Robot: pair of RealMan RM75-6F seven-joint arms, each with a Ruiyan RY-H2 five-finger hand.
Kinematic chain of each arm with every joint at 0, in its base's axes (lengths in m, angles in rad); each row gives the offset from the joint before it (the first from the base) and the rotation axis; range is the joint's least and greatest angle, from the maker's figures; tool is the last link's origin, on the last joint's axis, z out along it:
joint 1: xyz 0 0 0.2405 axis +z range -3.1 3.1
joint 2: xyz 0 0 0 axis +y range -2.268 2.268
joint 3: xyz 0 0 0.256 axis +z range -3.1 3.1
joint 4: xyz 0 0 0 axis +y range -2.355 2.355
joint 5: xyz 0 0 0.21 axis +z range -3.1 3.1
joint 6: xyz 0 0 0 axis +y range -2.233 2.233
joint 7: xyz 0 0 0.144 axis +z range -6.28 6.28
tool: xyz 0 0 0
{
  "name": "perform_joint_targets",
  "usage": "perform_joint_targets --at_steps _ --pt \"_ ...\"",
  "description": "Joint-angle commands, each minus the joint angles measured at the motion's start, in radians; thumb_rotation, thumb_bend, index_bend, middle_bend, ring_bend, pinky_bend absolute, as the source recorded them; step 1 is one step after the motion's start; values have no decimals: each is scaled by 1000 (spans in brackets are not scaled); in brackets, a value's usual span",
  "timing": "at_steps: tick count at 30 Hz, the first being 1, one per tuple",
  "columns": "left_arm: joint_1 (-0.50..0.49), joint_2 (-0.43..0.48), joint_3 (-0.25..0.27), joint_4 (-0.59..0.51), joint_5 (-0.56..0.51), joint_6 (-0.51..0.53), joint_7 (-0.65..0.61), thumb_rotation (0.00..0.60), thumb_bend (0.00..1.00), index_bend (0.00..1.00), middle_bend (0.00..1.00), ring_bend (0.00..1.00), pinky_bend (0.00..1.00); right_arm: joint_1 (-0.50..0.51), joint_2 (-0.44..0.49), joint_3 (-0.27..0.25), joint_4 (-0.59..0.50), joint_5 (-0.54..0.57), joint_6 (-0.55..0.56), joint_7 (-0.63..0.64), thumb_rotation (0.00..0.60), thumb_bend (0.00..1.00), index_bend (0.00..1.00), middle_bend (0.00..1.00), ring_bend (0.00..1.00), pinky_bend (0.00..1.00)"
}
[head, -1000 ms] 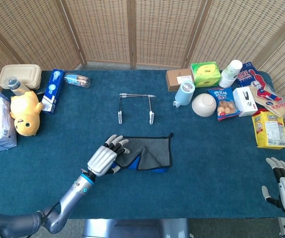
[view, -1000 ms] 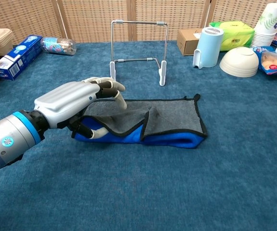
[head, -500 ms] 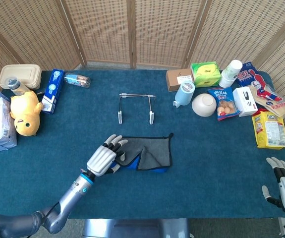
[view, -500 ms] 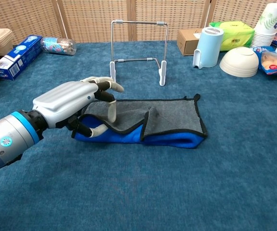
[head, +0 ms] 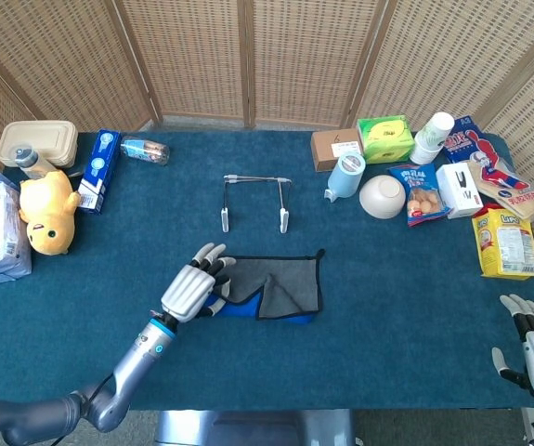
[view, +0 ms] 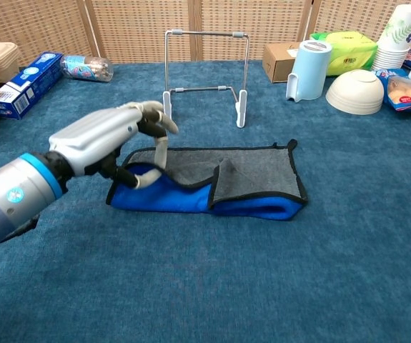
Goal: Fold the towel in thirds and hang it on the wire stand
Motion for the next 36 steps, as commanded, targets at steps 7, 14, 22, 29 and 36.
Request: perform_joint_targets --at_steps 7,14,22,29,36 --pt "-26 -35 -47 72 -39 -25 -37 600 501 633 245 25 26 -2 2 1 -2 2 4 -1 600 410 67 74 0 71" --pt "-27 -63 -52 125 -50 -23 -52 600 500 627 239 24 26 -6 5 1 -3 6 8 0 600 410 66 74 0 71" --pt "-26 -75 -63 161 -51 -2 -73 600 499 624 231 20 25 -5 6 2 -6 6 6 -1 600 411 64 73 0 71" --pt "-22 -79 -73 183 -55 17 -83 600 496 615 226 18 23 -4 7 2 -10 6 5 -3 600 410 62 72 0 71" --pt "-14 -80 -71 203 -66 17 -78 600 495 603 219 15 22 -8 11 0 -14 4 10 2 600 410 59 72 0 71"
